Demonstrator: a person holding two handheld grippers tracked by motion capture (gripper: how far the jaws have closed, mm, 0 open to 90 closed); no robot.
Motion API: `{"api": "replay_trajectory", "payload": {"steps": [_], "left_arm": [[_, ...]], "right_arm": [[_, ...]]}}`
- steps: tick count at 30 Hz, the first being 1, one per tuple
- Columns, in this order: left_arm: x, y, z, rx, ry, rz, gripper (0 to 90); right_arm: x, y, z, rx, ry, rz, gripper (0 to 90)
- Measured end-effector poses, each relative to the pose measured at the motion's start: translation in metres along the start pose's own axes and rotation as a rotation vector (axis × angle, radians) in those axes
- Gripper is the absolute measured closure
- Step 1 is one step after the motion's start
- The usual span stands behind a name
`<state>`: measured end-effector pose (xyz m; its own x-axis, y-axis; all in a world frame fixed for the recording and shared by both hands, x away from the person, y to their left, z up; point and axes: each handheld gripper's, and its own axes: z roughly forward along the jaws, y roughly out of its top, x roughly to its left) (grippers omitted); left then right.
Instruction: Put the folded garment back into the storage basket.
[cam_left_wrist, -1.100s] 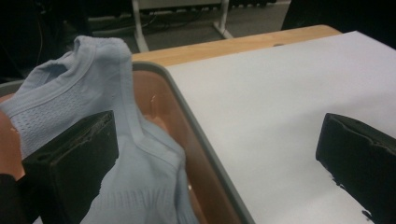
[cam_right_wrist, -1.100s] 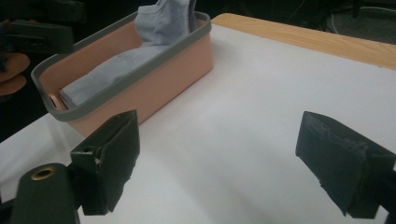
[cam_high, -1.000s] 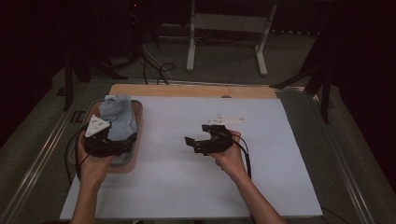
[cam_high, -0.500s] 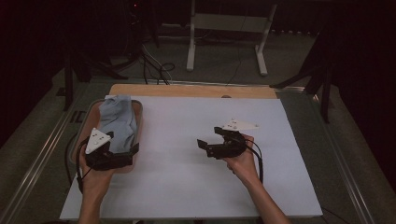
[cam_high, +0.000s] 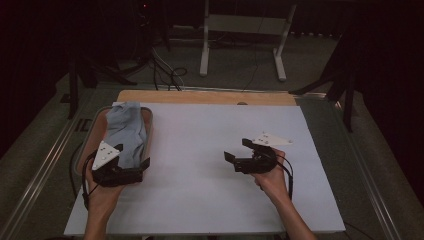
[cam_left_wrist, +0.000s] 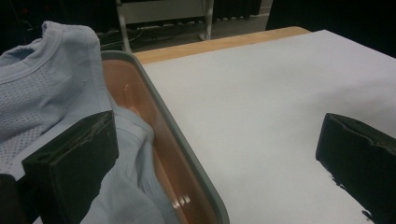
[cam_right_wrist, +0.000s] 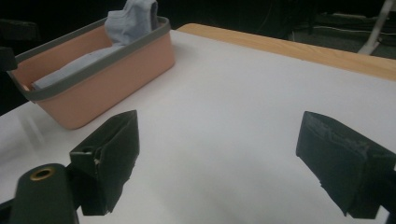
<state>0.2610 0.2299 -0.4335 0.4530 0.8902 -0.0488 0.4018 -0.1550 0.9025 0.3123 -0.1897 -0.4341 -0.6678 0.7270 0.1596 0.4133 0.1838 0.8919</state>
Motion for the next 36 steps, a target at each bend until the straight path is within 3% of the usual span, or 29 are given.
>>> {"api": "replay_trajectory", "payload": {"steps": [8, 16, 30, 36], "left_arm": [[-0.001, -0.001, -0.003, -0.006, 0.000, 0.000, 0.2], [-0.002, -0.003, -0.003, -0.004, 0.002, -0.001, 0.2], [-0.006, -0.006, -0.006, -0.034, -0.014, 0.004, 0.2], [-0.007, -0.006, -0.008, -0.037, -0.021, 0.015, 0.2]], "right_arm": [[-0.016, -0.015, -0.028, -0.029, -0.050, -0.003, 13.2], [-0.026, -0.030, -0.053, -0.069, -0.071, -0.005, 13.1], [-0.042, -0.046, -0.080, -0.134, -0.111, 0.030, 13.2], [-0.043, -0.049, -0.085, -0.143, -0.126, 0.022, 13.3]]}}
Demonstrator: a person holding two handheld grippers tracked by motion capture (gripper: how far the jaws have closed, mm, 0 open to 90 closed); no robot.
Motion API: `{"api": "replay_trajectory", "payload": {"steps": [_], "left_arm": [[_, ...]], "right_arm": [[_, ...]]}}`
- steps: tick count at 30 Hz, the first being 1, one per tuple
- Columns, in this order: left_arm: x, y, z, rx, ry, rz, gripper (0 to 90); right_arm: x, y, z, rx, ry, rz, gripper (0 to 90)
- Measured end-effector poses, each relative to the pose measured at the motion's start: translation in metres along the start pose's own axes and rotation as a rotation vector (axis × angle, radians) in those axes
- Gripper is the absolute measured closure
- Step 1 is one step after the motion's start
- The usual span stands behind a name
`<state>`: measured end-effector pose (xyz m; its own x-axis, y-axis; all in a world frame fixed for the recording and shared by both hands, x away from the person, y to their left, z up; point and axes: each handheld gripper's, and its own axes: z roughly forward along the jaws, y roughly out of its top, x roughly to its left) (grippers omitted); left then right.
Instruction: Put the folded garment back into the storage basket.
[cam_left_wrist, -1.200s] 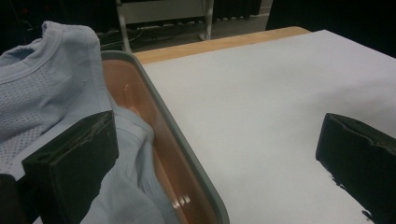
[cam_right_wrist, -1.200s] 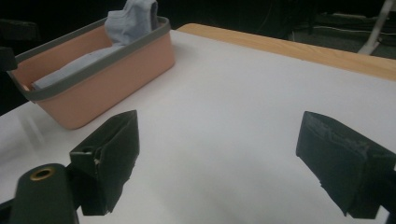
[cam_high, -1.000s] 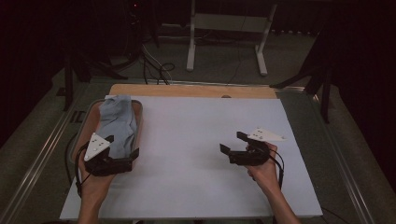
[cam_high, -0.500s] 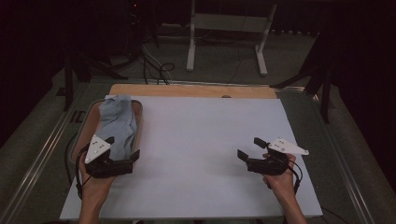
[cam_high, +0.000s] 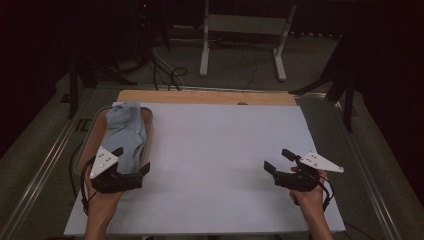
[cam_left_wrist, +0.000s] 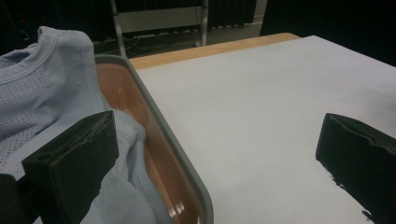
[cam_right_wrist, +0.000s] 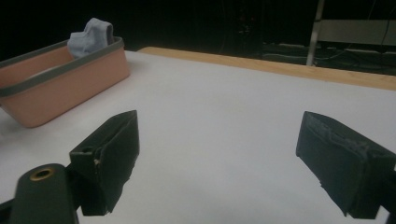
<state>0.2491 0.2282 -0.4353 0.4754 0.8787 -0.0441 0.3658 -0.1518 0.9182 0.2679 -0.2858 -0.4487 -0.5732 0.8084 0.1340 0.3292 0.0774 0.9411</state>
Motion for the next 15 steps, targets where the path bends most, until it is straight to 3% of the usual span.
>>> {"api": "replay_trajectory", "payload": {"steps": [15], "left_arm": [[-0.0007, -0.0001, -0.0002, -0.012, -0.011, -0.008, 0.2]], "right_arm": [[-0.0076, -0.0089, -0.0045, 0.003, -0.016, 0.008, 13.4]]}}
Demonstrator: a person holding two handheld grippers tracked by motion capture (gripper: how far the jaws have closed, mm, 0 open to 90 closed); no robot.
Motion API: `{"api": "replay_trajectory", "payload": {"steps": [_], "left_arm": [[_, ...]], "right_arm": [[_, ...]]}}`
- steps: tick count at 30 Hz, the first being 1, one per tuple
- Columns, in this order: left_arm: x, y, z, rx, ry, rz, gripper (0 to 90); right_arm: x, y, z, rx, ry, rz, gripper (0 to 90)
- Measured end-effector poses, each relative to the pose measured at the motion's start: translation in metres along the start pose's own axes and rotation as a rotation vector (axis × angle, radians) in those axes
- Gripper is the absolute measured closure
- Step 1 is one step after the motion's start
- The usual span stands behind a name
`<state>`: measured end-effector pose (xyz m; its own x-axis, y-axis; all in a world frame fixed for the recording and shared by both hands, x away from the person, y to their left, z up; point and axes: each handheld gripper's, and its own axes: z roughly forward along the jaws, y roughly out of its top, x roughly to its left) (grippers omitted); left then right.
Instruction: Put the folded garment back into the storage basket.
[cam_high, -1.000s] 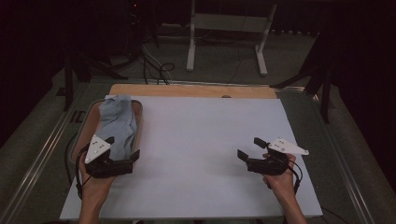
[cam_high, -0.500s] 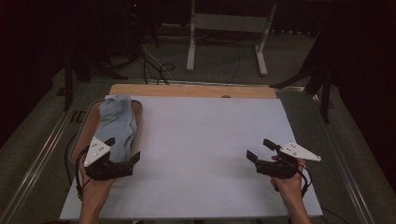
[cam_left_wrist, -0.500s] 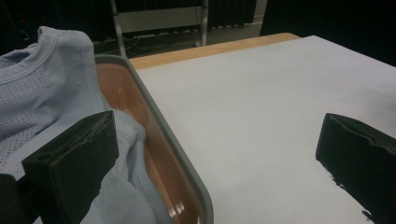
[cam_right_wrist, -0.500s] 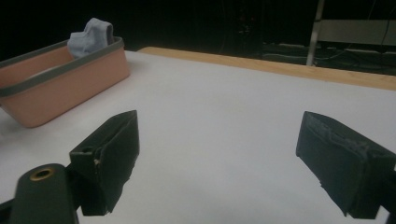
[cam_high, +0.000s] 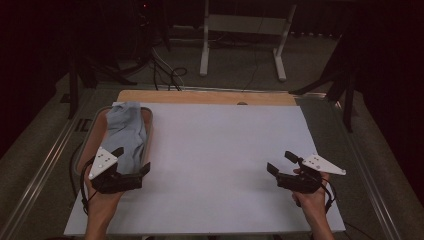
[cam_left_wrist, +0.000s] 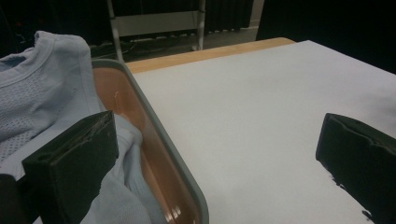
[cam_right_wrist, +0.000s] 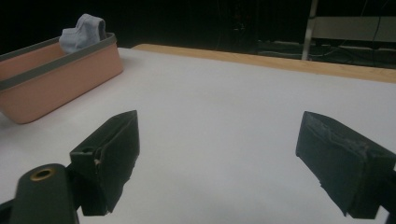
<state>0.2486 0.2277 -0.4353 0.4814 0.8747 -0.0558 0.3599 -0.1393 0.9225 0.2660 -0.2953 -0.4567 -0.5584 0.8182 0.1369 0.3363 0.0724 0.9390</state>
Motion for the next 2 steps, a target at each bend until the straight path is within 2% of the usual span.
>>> {"api": "replay_trajectory", "payload": {"steps": [2], "left_arm": [[-0.0003, 0.0003, 0.0000, 0.000, 0.001, 0.001, 0.2]], "right_arm": [[-0.0009, -0.0002, -0.0012, -0.003, -0.001, 0.000, 13.4]]}}
